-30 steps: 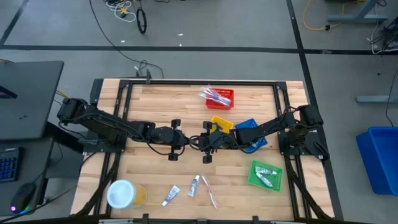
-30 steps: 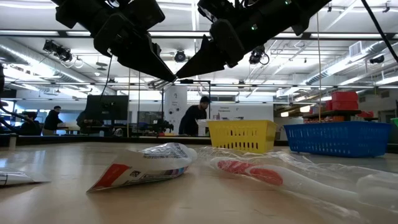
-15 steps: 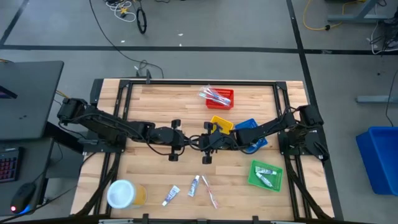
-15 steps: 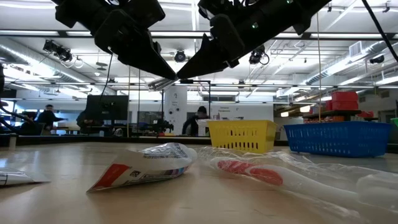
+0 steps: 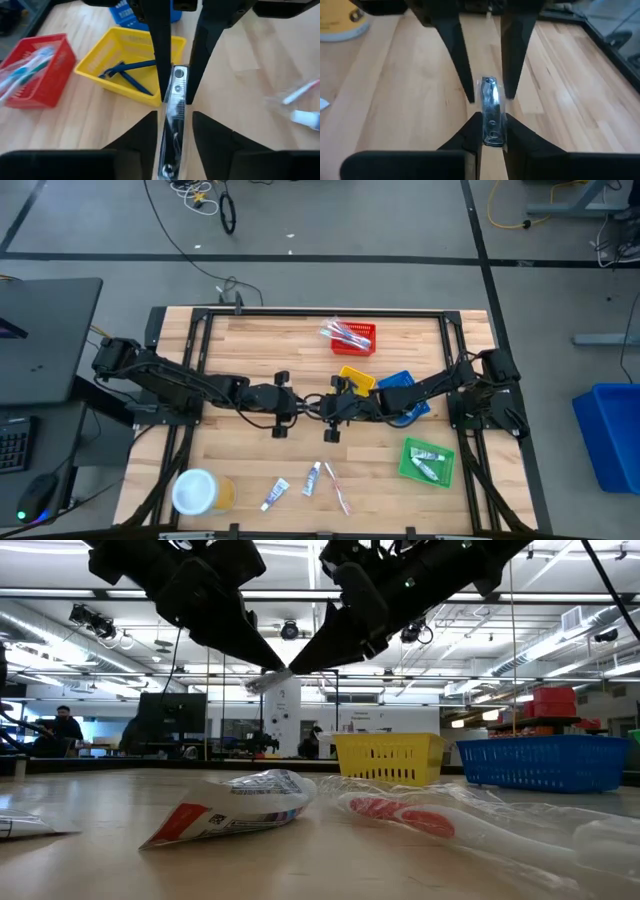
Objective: Pick & Place Travel size toiletries
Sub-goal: Put the nail cutter into the blue bin, then put the toothpaste into the green bin, then put the orange toothbrush into the red bin
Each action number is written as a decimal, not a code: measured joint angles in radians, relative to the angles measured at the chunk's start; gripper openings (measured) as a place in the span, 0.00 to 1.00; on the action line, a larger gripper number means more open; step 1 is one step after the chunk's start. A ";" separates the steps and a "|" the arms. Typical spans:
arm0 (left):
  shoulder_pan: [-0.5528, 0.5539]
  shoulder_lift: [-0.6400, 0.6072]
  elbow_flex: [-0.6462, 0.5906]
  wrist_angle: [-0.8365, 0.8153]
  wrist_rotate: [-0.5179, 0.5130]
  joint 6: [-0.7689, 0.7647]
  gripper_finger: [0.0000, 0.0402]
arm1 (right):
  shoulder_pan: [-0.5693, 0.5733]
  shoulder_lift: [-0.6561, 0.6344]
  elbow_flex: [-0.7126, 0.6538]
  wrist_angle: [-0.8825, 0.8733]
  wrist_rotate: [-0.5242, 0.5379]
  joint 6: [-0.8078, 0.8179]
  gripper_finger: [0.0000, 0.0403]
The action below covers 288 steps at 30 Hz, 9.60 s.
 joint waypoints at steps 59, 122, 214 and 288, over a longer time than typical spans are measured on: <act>0.000 0.000 0.000 0.008 -0.075 -0.041 0.44 | 0.037 -0.470 -0.185 -1.131 0.154 1.032 0.44; -0.065 -0.490 -0.001 -0.414 -0.214 -0.310 0.44 | 0.135 0.356 0.116 0.061 -0.548 -0.233 0.40; -0.065 -0.484 0.000 -0.320 -0.056 -0.285 0.44 | 0.434 -0.378 -0.096 -0.947 -0.485 1.245 0.47; -0.127 0.527 0.403 -0.099 0.371 0.215 0.08 | 0.376 -0.367 -0.096 -0.466 0.006 0.702 0.43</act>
